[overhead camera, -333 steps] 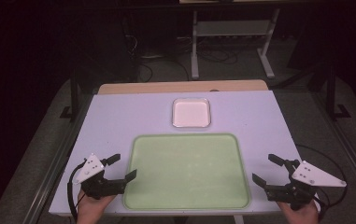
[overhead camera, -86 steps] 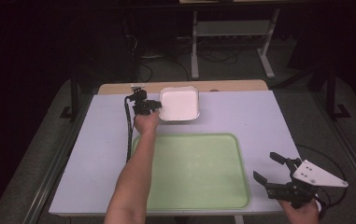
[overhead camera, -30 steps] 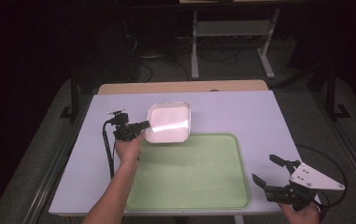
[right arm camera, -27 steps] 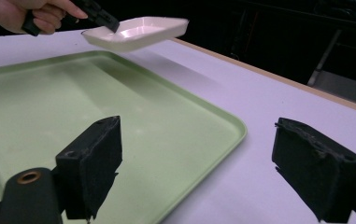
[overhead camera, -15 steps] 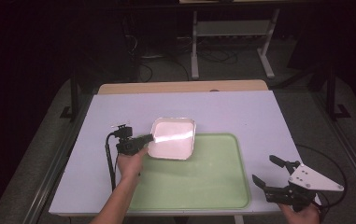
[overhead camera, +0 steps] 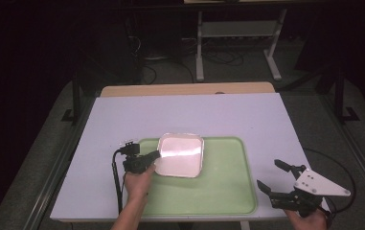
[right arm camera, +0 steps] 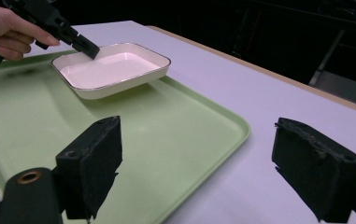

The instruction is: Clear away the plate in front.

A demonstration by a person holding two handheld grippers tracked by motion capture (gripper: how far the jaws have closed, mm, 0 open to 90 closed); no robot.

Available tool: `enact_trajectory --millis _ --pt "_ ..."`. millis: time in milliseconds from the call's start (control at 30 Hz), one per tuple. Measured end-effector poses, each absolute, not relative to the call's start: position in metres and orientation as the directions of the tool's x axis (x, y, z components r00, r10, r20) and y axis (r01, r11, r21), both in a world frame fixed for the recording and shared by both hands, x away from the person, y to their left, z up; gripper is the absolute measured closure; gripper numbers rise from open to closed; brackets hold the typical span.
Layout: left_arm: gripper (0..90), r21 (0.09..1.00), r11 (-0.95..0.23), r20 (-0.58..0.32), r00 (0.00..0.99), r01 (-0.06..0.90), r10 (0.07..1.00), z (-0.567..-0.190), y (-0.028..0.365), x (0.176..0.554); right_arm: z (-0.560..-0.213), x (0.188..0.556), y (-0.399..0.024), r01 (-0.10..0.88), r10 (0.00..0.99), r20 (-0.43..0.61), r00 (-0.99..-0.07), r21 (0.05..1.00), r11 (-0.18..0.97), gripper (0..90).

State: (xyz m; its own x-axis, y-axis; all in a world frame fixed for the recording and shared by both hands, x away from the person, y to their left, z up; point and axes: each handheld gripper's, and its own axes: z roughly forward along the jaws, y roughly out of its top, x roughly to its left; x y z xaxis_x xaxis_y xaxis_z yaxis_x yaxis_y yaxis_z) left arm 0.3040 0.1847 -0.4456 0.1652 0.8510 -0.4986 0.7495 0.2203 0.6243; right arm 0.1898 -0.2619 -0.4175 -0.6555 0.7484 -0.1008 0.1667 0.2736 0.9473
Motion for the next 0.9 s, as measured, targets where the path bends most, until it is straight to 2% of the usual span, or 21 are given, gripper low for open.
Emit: enact_trajectory --millis 500,567,900 --pt "88.4 0.634 0.265 -0.482 0.104 0.726 0.87 -0.453 0.176 0.277 -0.416 0.187 -0.26 0.15 0.748 -0.116 -0.653 0.949 0.278 15.3" --pt "88.3 0.611 0.279 -0.492 0.078 0.741 0.867 -0.457 0.176 0.276 -0.415 0.187 -0.26 0.144 0.748 -0.121 -0.652 0.95 0.278 15.3" --pt "87.0 0.62 0.268 -0.46 0.065 0.738 0.885 -0.458 0.166 0.264 -0.416 0.188 -0.258 0.144 0.744 -0.124 -0.657 0.948 0.284 15.3"
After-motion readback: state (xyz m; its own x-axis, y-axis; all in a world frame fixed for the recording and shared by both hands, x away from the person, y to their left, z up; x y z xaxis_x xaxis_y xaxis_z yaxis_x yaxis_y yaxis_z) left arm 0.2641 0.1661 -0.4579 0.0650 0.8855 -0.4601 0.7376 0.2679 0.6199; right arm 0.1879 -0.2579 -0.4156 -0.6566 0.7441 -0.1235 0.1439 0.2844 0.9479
